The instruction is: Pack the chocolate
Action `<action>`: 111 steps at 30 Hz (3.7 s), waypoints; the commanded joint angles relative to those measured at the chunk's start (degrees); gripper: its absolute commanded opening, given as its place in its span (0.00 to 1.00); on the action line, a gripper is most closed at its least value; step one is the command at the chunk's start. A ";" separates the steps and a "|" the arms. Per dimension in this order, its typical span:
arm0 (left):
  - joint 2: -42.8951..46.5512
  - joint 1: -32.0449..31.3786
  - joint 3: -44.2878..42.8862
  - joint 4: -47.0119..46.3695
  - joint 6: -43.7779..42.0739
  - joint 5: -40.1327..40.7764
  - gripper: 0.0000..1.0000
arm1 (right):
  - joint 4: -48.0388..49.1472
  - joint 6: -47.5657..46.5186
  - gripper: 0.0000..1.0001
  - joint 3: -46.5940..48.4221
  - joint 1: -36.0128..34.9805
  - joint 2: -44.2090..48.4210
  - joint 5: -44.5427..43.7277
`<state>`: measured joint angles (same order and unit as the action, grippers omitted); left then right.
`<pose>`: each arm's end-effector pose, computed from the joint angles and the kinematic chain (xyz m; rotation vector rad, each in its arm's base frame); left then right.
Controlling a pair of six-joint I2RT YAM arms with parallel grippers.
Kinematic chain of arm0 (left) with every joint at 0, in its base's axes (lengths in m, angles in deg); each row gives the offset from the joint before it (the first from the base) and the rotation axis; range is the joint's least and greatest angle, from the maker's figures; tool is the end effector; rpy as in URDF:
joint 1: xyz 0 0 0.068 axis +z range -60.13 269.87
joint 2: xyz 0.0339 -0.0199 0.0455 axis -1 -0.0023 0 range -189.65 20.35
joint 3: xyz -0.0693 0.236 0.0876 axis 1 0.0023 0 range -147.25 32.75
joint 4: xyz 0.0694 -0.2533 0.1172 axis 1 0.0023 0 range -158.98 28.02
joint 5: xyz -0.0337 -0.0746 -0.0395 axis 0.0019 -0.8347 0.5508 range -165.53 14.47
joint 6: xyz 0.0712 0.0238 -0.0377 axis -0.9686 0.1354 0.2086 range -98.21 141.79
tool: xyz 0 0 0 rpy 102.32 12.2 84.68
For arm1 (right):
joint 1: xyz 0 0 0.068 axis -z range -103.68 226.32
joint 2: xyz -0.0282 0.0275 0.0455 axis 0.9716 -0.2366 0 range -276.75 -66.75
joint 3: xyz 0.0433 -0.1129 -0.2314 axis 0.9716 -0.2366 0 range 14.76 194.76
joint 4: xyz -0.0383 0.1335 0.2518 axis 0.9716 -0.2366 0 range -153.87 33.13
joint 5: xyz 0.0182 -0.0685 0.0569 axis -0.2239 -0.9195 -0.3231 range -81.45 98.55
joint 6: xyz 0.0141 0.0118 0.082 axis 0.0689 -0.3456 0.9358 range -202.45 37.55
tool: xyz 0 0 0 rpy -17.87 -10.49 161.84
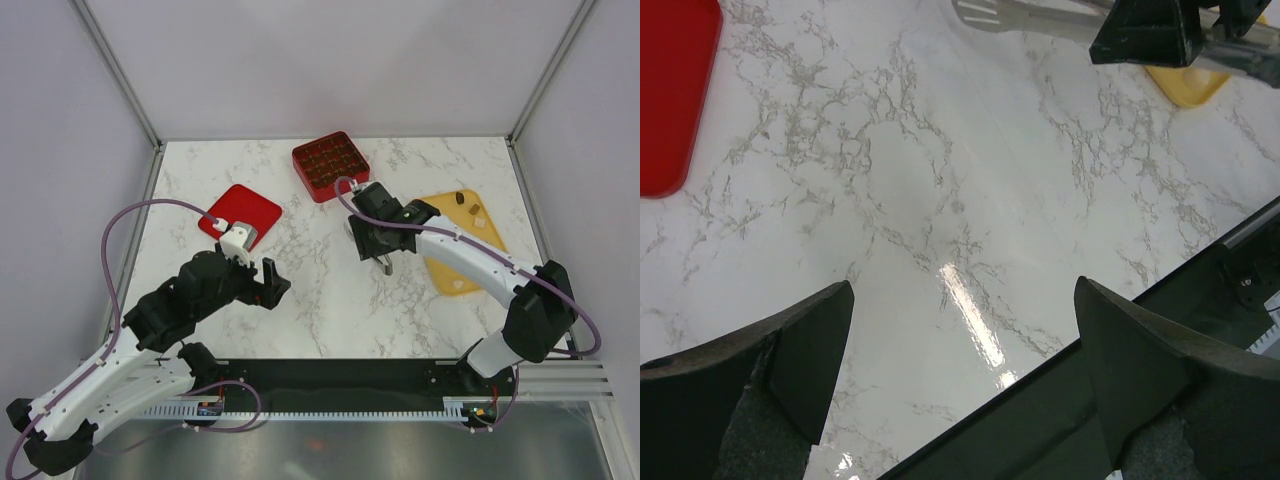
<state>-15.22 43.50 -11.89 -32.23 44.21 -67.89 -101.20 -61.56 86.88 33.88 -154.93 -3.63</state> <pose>0.1486 -0.1417 0.2940 0.3534 2.0751 -0.6025 0.2782 0.2334 0.2206 -0.4124 2.5586 0.1239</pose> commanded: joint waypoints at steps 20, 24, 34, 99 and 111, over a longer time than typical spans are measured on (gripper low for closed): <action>-0.73 -0.12 0.08 -0.72 -0.70 -0.08 1.00 | -6.73 -4.80 0.53 7.87 27.66 1.08 -3.90; -1.34 -0.12 -0.09 -0.72 -0.71 -0.61 1.00 | -2.60 -5.33 0.50 8.13 34.51 -1.28 -0.74; -2.13 -0.21 -0.09 -0.63 -0.79 -0.34 1.00 | 0.48 -7.34 0.48 13.48 40.15 -11.65 -0.03; -2.05 -0.12 -0.18 -0.54 -1.32 0.53 1.00 | -2.33 -7.70 0.26 45.59 17.91 -28.10 0.85; -2.66 -0.12 -0.27 -0.63 -1.41 0.18 1.00 | 1.97 -8.67 0.26 37.92 17.74 -28.09 3.57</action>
<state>-17.80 43.50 -11.87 -32.21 44.14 -68.17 -102.75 -69.30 124.34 51.78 -184.35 -0.29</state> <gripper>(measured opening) 0.993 0.356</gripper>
